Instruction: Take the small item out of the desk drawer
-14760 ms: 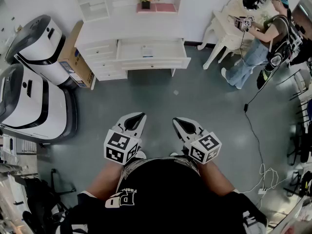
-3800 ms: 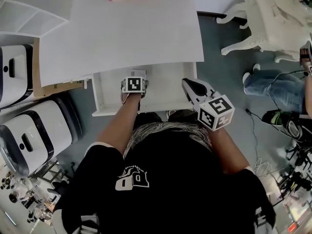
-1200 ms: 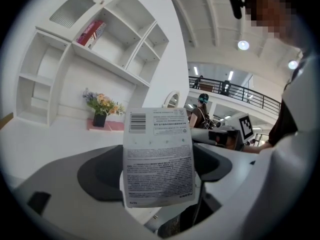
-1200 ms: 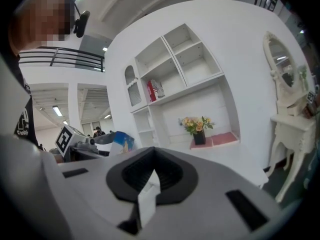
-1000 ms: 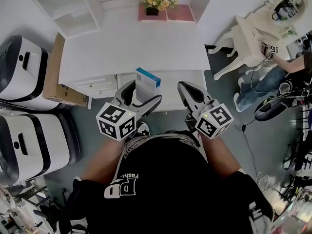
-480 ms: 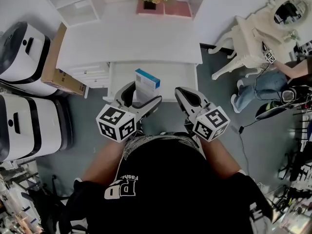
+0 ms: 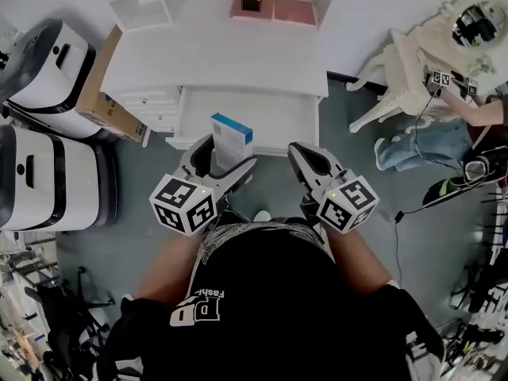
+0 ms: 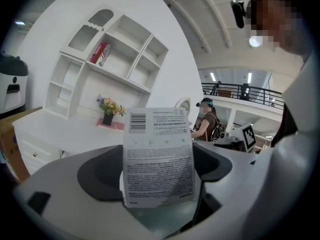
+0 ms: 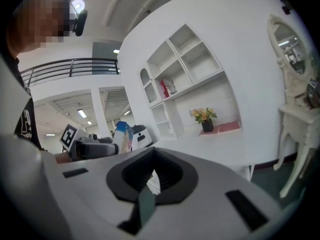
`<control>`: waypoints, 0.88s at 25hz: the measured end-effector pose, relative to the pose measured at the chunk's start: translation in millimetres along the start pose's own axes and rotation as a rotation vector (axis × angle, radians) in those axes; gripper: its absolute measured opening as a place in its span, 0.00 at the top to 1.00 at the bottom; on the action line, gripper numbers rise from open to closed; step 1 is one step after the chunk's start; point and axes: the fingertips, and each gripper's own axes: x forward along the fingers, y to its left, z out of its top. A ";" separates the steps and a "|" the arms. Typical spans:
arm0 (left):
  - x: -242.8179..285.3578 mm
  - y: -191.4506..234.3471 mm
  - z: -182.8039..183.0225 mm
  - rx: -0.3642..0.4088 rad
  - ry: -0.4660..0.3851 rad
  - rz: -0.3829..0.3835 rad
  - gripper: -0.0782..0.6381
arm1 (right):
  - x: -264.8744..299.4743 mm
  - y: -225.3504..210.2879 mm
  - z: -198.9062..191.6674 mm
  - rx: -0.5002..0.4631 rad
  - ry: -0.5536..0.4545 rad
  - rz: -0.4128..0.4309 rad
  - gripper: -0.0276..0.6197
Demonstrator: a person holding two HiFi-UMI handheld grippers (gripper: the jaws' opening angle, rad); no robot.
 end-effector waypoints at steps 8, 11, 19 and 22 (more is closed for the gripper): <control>-16.9 -6.9 -12.5 0.023 0.014 0.023 0.29 | -10.4 13.0 -8.1 -0.002 -0.013 -0.004 0.95; -19.2 -4.9 -5.9 0.031 0.009 0.013 0.29 | -10.4 18.5 -4.1 -0.020 -0.019 -0.017 0.95; -30.6 11.8 16.1 0.055 0.014 -0.032 0.29 | 6.1 32.2 7.4 -0.028 -0.034 -0.076 0.95; -35.5 28.1 17.2 0.059 0.027 -0.047 0.29 | 18.3 36.6 6.9 -0.022 -0.039 -0.101 0.95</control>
